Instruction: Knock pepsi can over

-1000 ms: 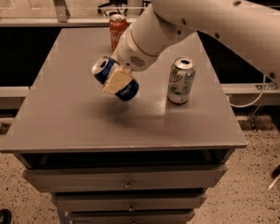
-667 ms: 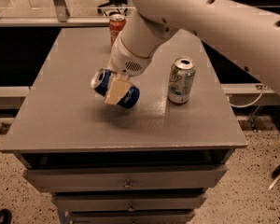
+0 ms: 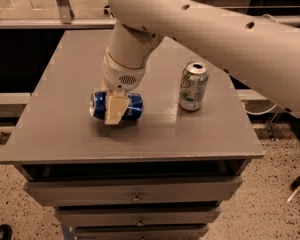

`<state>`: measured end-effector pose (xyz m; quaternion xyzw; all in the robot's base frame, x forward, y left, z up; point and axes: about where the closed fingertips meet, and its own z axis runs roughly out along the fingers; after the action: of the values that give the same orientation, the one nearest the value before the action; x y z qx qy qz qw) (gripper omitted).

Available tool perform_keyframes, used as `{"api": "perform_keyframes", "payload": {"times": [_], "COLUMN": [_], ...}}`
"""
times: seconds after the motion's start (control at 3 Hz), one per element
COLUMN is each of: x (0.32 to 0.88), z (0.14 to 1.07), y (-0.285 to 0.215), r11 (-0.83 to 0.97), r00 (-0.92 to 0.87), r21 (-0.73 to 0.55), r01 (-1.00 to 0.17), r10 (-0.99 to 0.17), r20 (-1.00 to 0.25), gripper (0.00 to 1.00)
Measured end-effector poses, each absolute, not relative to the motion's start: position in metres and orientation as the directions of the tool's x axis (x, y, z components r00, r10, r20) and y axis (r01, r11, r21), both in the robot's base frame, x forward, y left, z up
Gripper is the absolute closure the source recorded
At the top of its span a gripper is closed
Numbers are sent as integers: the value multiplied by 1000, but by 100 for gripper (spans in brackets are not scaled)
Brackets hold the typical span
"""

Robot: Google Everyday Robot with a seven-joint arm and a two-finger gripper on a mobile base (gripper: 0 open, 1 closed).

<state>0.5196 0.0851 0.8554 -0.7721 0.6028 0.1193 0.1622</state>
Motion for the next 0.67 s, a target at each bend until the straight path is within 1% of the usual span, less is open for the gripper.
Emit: {"api": "perform_keyframes", "payload": {"times": [0.33, 0.67], "x": [511, 505], "z": [846, 840], "y": [99, 106], "r11": [-275, -306], "r00": [284, 306], "r21": [-79, -58], "r01": [-958, -950], "r10": [-885, -882], "r20": [-369, -358], "gripper": [14, 0]}}
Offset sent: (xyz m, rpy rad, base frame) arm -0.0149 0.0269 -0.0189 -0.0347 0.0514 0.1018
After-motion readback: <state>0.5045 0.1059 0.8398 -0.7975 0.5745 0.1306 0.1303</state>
